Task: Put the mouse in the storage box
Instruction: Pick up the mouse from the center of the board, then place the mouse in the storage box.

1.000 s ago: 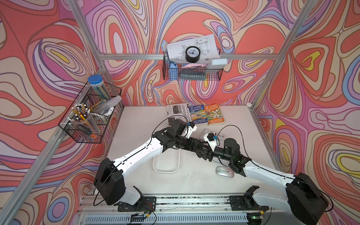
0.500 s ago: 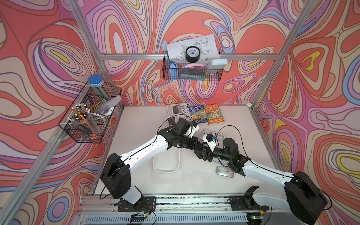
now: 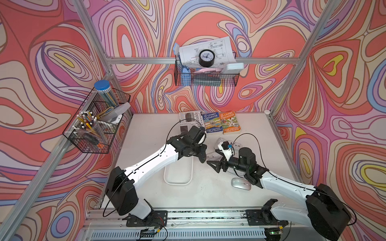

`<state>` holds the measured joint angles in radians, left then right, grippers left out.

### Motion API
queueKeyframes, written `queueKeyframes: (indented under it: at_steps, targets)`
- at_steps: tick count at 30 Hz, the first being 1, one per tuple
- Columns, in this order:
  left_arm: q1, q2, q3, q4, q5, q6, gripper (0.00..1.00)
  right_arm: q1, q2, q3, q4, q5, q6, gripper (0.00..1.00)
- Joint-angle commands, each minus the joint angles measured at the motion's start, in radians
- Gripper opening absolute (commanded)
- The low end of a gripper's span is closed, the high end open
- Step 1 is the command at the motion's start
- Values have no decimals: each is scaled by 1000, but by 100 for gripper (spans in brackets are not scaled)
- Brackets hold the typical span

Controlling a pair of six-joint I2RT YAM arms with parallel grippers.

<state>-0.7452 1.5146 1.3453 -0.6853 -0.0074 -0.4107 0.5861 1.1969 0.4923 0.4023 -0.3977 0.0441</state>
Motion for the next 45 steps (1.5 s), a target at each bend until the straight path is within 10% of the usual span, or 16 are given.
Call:
queueKeyframes:
  at_steps: [1, 20, 30, 45]
  targets:
    - [23, -57, -9, -108, -313, 61, 0, 6, -28, -3, -9, 93, 8, 98]
    - [175, 139, -190, 365, -485, 217, 0, 6, -2, 18, -49, 98, 6, 98]
    - [282, 202, -192, 411, -543, 250, 0, 7, 7, 10, -47, 88, 16, 98]
    - [191, 356, -75, 262, -640, 176, 0, 7, -3, 13, -53, 102, 23, 98]
